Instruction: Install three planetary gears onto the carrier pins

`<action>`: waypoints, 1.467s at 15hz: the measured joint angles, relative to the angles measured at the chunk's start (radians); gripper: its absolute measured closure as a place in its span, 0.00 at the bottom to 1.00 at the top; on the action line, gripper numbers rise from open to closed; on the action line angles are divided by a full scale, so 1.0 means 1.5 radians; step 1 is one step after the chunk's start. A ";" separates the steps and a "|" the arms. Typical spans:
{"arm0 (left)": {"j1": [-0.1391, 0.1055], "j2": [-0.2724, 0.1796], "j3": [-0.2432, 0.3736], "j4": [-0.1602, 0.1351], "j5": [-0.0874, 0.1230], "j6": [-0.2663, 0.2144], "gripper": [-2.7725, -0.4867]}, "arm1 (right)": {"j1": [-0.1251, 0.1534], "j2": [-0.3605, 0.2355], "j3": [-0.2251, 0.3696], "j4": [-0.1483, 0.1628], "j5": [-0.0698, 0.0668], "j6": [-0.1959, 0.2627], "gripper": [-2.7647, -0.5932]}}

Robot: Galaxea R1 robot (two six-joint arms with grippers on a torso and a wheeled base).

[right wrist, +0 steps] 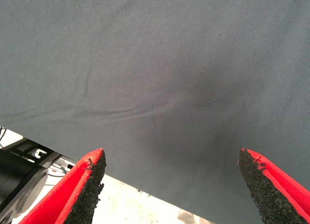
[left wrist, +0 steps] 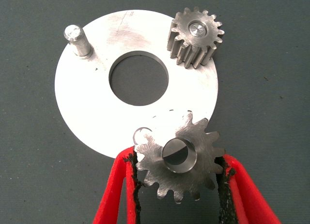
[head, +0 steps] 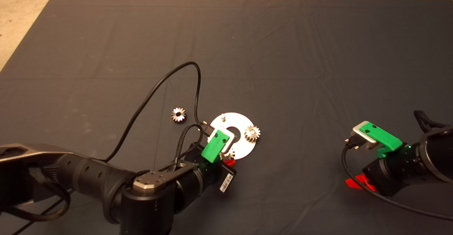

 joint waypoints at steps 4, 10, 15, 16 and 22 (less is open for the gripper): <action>0.000 0.003 -0.012 0.000 0.000 0.008 0.90 | 0.000 0.000 0.000 0.000 0.000 0.000 0.34; 0.000 0.004 -0.024 0.000 0.000 0.026 0.91 | 0.000 -0.007 0.000 0.000 0.000 -0.001 0.34; 0.000 0.003 -0.029 0.002 0.000 0.044 0.91 | 0.000 -0.011 0.000 0.000 -0.001 -0.003 0.34; 0.000 0.003 -0.030 0.002 0.000 0.045 0.91 | 0.000 -0.012 0.000 0.000 0.000 -0.003 0.34; -0.001 0.001 -0.031 0.003 -0.004 0.063 0.91 | 0.000 -0.013 0.000 0.000 0.000 -0.004 0.34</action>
